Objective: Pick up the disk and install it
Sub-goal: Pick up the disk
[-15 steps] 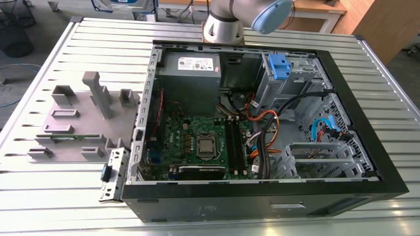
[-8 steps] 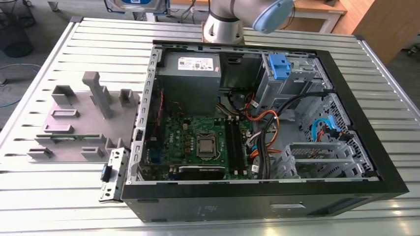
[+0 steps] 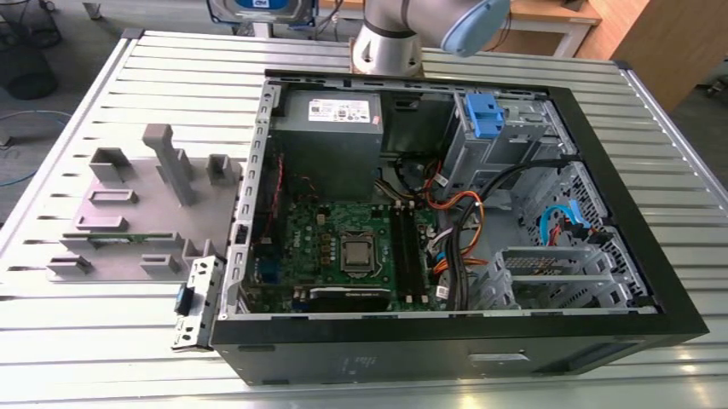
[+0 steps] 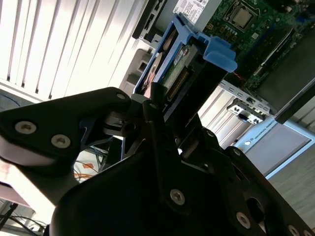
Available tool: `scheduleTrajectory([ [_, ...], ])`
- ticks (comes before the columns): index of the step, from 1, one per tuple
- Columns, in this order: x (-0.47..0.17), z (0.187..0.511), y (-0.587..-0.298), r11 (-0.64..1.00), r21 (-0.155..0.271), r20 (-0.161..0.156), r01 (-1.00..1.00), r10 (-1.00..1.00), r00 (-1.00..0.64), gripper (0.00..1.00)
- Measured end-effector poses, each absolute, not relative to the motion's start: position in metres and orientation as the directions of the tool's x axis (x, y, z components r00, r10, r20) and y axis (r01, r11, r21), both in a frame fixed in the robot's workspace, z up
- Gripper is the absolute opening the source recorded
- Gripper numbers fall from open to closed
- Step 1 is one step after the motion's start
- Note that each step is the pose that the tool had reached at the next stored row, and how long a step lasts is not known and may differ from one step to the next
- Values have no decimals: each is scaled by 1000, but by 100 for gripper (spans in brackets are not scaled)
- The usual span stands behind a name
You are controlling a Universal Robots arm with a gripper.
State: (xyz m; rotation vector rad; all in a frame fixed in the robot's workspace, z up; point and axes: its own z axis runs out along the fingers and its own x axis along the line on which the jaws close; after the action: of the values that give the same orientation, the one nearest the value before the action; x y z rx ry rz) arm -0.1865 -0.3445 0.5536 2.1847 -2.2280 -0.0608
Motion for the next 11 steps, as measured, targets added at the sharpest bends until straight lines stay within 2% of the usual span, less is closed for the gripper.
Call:
scheduleTrajectory([
  [11,-174,553,-344,19,42,-13,-999,-1000,-20,35],
])
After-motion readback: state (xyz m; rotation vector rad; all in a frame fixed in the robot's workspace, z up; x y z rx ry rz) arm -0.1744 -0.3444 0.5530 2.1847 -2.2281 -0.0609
